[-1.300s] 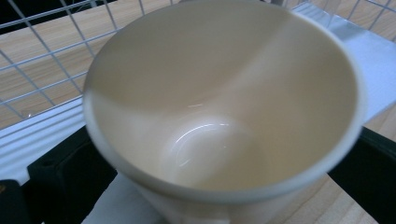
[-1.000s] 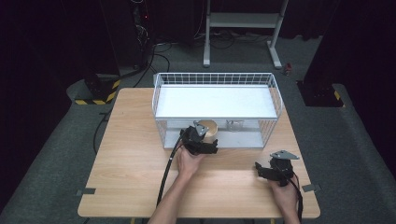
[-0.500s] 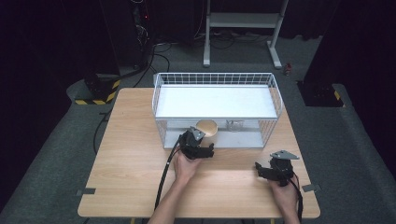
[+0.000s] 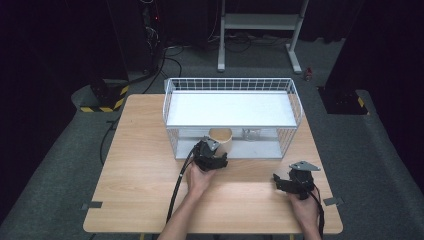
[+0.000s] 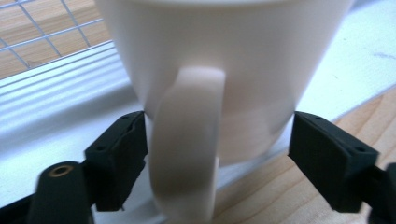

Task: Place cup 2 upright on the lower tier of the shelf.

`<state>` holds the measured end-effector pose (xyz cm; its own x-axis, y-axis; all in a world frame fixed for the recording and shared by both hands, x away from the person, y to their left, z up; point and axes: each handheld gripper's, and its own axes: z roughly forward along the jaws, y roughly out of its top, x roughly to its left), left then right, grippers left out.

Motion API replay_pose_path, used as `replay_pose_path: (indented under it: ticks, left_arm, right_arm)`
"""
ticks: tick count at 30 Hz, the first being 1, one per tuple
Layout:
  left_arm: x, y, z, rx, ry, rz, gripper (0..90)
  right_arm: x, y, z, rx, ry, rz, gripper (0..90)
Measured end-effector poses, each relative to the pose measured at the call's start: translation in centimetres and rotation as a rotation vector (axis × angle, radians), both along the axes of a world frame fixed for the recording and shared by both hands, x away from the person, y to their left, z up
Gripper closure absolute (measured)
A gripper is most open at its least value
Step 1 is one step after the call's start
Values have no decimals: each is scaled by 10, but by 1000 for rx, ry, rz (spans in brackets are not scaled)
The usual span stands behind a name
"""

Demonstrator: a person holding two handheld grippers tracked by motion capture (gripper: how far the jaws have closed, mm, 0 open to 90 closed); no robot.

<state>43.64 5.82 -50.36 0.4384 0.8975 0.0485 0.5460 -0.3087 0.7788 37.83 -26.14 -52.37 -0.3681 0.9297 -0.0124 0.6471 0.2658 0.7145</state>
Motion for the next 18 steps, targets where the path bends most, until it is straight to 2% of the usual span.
replay_pose_path:
  ticks: [8,9,12,13,18]
  left_arm:
    - [4,0,2,1,4,14,289]
    - [5,1,3,13,-8,19,304]
    - [7,1,1,-7,1,24,356]
    - [8,1,0,-19,15,25,361]
    - [11,2,-2,-2,14,29,435]
  right_arm:
    - [0,0,0,-2,-2,2,197]
    - [0,0,0,-2,-2,2,197]
    - [0,0,0,-1,-1,0,197]
    - [0,0,0,-1,-1,0,197]
    - [0,0,0,-2,-2,2,197]
